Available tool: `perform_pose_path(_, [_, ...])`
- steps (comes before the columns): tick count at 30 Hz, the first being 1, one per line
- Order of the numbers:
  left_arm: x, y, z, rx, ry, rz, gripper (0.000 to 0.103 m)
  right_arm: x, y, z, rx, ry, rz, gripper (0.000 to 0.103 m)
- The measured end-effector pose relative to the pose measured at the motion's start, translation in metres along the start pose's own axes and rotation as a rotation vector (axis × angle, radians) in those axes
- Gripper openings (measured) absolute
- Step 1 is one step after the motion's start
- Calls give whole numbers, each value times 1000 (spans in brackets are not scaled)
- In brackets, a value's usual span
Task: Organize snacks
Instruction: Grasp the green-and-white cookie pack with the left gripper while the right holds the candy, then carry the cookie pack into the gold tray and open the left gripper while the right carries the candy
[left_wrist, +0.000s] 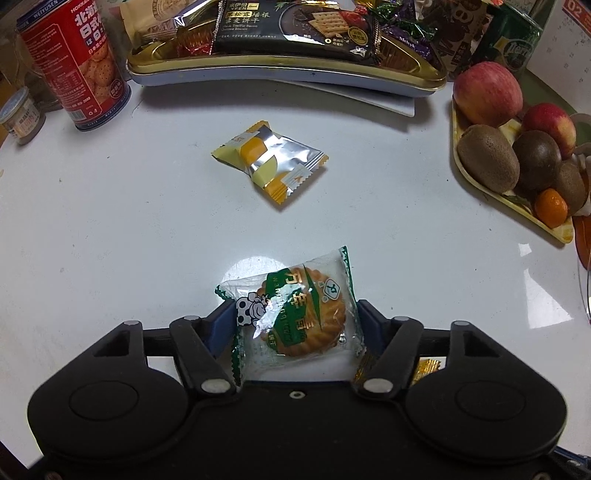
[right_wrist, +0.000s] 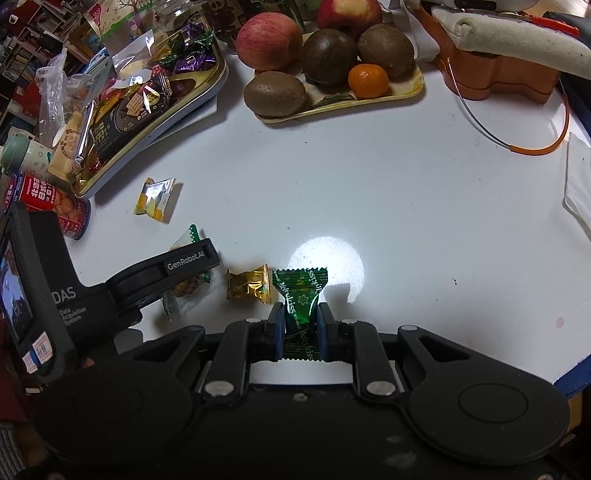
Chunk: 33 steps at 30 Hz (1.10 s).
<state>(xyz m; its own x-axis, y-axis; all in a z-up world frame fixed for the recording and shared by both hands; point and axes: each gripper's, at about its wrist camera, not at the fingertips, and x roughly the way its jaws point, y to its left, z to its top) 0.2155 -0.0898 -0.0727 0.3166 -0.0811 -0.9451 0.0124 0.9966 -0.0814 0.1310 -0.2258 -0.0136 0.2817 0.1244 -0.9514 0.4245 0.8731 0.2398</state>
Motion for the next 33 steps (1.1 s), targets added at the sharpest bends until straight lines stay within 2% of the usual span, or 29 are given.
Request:
perform_pose_path(7, [-10,14,4,-65,14,-52,62,1,-6,5,31,-5,-8,19])
perform_pose_path(20, [-38,4,1,32,-48,-57,62,4,-12,12,79,5,-2,19])
perform_pose_path(33, [-55,7,-7,76,-58,-68,62,10,-8,15,76,7,-24,19])
